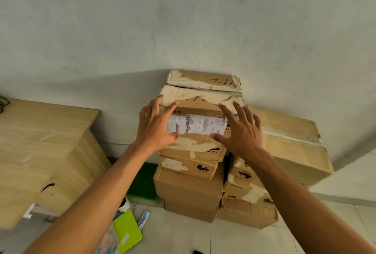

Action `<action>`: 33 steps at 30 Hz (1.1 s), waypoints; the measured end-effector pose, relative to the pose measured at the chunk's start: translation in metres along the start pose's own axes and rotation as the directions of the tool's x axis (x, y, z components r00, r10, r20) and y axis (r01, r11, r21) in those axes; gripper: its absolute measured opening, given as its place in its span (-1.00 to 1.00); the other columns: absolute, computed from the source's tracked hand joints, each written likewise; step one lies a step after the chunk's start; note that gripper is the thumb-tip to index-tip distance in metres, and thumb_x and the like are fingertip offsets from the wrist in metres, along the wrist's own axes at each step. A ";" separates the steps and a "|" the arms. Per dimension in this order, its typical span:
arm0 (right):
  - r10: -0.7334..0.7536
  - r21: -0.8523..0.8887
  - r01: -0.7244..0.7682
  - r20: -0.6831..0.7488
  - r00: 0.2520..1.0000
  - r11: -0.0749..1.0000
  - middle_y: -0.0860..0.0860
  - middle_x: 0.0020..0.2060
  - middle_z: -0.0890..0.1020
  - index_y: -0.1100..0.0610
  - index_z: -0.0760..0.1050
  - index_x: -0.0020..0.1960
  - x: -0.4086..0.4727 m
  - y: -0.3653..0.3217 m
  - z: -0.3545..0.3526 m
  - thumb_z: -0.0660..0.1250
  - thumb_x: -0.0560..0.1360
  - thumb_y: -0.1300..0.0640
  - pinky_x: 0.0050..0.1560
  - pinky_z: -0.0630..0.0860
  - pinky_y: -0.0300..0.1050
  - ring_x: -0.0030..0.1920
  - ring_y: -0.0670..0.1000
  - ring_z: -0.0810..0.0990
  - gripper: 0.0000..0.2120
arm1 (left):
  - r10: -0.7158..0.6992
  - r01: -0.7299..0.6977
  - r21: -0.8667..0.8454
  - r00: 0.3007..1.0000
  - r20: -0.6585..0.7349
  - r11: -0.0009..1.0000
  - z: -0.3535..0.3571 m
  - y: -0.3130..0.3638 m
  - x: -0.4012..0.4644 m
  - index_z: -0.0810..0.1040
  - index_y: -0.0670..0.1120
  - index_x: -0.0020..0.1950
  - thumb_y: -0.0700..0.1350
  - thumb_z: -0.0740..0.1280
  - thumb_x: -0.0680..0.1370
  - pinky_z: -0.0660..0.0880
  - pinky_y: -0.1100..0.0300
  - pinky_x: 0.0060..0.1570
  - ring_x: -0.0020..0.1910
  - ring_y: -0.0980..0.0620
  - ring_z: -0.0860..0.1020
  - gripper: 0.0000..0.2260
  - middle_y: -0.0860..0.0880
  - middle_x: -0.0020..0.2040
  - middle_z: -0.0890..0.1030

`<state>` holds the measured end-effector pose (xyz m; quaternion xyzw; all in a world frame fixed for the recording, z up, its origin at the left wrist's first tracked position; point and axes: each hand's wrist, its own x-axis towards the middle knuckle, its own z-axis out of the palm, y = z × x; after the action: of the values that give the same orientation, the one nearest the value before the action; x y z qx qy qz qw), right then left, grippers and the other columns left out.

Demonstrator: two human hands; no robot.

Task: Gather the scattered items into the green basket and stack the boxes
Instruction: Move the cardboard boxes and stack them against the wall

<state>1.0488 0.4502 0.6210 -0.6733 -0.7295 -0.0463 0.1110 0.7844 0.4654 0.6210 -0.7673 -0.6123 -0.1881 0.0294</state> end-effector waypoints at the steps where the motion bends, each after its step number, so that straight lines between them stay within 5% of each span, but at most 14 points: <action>1: -0.015 -0.001 0.015 -0.014 1.000 1.000 0.02 0.61 -0.02 -0.27 -0.13 0.58 -0.012 -0.008 -0.003 0.28 0.38 -0.48 0.53 0.01 0.19 0.58 0.15 -0.01 -0.06 | 0.003 -0.003 -0.005 1.000 -0.008 1.000 -0.006 -0.002 -0.013 0.19 0.08 0.56 0.22 0.53 0.30 0.01 -0.08 0.47 0.52 -0.16 0.06 -0.08 -0.17 0.56 0.04; 7: -0.103 0.047 0.105 -0.041 0.994 0.993 0.01 0.60 0.04 -0.27 -0.08 0.58 -0.089 -0.070 -0.015 0.26 0.40 -0.48 0.53 0.07 0.18 0.57 0.13 0.04 -0.11 | -0.057 0.056 -0.014 0.998 -0.038 0.998 -0.044 -0.025 -0.112 0.22 0.10 0.54 0.21 0.49 0.35 0.07 -0.11 0.45 0.52 -0.15 0.09 -0.17 -0.13 0.56 0.07; 17: -0.401 0.149 0.394 0.023 0.916 0.907 0.04 0.60 0.07 -0.27 -0.09 0.57 -0.211 -0.170 -0.010 0.29 0.40 -0.44 0.52 0.06 0.19 0.56 0.15 0.07 -0.11 | -0.358 0.364 0.055 0.929 -0.091 0.930 -0.109 -0.043 -0.331 0.30 0.12 0.50 0.12 0.51 0.32 0.18 -0.06 0.40 0.48 -0.13 0.19 -0.21 -0.10 0.51 0.21; 28: -0.690 0.300 0.641 0.091 0.718 0.706 0.04 0.58 0.14 -0.26 0.00 0.56 -0.388 -0.220 0.008 0.34 0.35 -0.45 0.48 0.12 0.18 0.54 0.13 0.17 -0.09 | -0.672 0.681 0.053 0.730 -0.126 0.730 -0.112 0.032 -0.588 0.33 0.05 0.48 0.10 0.53 0.32 0.27 -0.12 0.33 0.43 -0.17 0.27 -0.23 -0.12 0.48 0.25; 33: -0.808 0.339 0.738 0.149 0.570 0.584 0.04 0.57 0.17 -0.24 0.07 0.55 -0.480 -0.237 0.018 0.37 0.35 -0.43 0.49 0.15 0.19 0.53 0.14 0.20 -0.12 | -0.811 0.815 0.020 0.578 -0.089 0.579 -0.108 0.069 -0.701 0.28 0.03 0.51 0.12 0.50 0.38 0.22 -0.08 0.37 0.48 -0.14 0.21 -0.24 -0.11 0.51 0.21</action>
<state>0.8452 -0.0336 0.5148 -0.2635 -0.9584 0.0962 0.0521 0.6968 -0.2328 0.5066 -0.3934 -0.8995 -0.1891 -0.0161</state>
